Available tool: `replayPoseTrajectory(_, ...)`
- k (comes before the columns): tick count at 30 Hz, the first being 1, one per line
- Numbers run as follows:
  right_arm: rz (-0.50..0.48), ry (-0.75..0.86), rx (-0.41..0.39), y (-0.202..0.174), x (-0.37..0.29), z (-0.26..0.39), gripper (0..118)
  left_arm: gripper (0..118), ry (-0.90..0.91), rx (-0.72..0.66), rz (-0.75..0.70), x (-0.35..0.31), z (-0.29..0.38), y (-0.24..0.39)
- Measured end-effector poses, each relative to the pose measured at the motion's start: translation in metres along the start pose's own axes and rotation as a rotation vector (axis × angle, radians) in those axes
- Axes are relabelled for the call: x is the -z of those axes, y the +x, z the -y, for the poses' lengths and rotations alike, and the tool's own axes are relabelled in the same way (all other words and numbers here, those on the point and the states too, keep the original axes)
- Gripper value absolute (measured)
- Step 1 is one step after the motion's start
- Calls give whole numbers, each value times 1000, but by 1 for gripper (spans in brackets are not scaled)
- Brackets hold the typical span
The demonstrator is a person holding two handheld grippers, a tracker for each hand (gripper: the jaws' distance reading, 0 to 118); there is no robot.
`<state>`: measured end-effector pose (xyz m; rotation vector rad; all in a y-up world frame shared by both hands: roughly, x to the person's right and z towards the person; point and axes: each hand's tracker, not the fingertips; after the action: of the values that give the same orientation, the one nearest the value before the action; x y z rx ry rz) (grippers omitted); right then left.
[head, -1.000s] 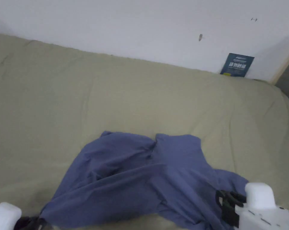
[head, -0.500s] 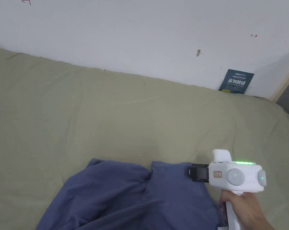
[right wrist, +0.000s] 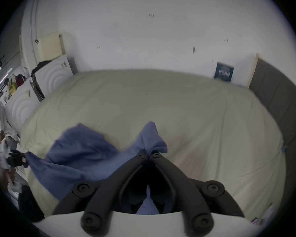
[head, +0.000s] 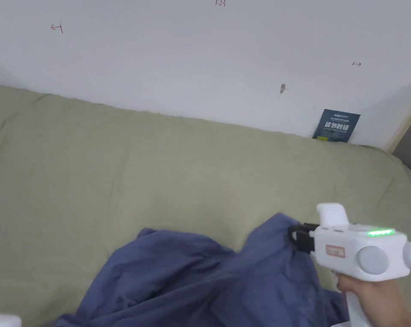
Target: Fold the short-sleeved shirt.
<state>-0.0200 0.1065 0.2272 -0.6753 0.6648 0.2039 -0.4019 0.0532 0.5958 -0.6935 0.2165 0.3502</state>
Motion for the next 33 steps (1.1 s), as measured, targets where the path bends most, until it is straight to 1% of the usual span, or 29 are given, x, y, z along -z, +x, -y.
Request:
replayPoseTrajectory(2, -9, 40, -8, -7, -46, -25, 1, 7, 34, -24, 30, -3, -18, 5)
replayPoseTrajectory(5, 11, 91, -34, -15, -108, -65, 1, 7, 90, -16, 35, -15, -54, 21)
replayPoseTrajectory(6, 18, 113, -31, -16, -126, -77, 1, 7, 125, -29, 63, -21, -67, 25)
replayPoseTrajectory(9, 23, 237, 9, -16, -186, -120, 1, 7, 213, -124, 135, -33, -108, 23)
replayPoseTrajectory(11, 34, 321, 10, -14, -224, -150, 1, 7, 279, -184, 175, -46, -144, 23)
replayPoseTrajectory(13, 75, 386, -13, -15, -257, -176, 1, 7, 324, -178, 170, -58, -174, 32)
replayPoseTrajectory(16, 87, 487, 9, -8, -296, -215, 1, 7, 392, -170, 196, -78, -225, 41)
replayPoseTrajectory(17, 105, 521, 10, -6, -308, -229, 1, 7, 413, -136, 176, -82, -244, 52)
replayPoseTrajectory(19, 154, 578, 11, -2, -324, -255, 1, 7, 458, -99, 162, -95, -276, 65)
replayPoseTrajectory(21, 166, 642, 21, 4, -340, -278, 1, 7, 481, -95, 167, -104, -308, 75)
replayPoseTrajectory(23, 166, 695, 49, 8, -350, -298, 1, 7, 529, -92, 153, -116, -338, 84)
replayPoseTrajectory(25, 191, 732, 29, 9, -358, -314, 1, 7, 548, -88, 148, -124, -363, 89)
replayPoseTrajectory(27, 202, 762, 24, 26, -355, -339, 1, 7, 578, -88, 124, -131, -386, 92)
replayPoseTrajectory(29, 177, 796, 46, 31, -360, -354, 1, 7, 600, -83, 119, -137, -404, 92)
replayPoseTrajectory(31, 107, 783, 107, 37, -358, -367, 1, 7, 617, -85, 115, -142, -420, 91)
replayPoseTrajectory(32, 91, 779, 122, 39, -354, -370, 1, 7, 624, -88, 114, -143, -426, 90)
replayPoseTrajectory(33, 94, 778, 118, 41, -350, -371, 1, 7, 629, -87, 110, -143, -430, 90)
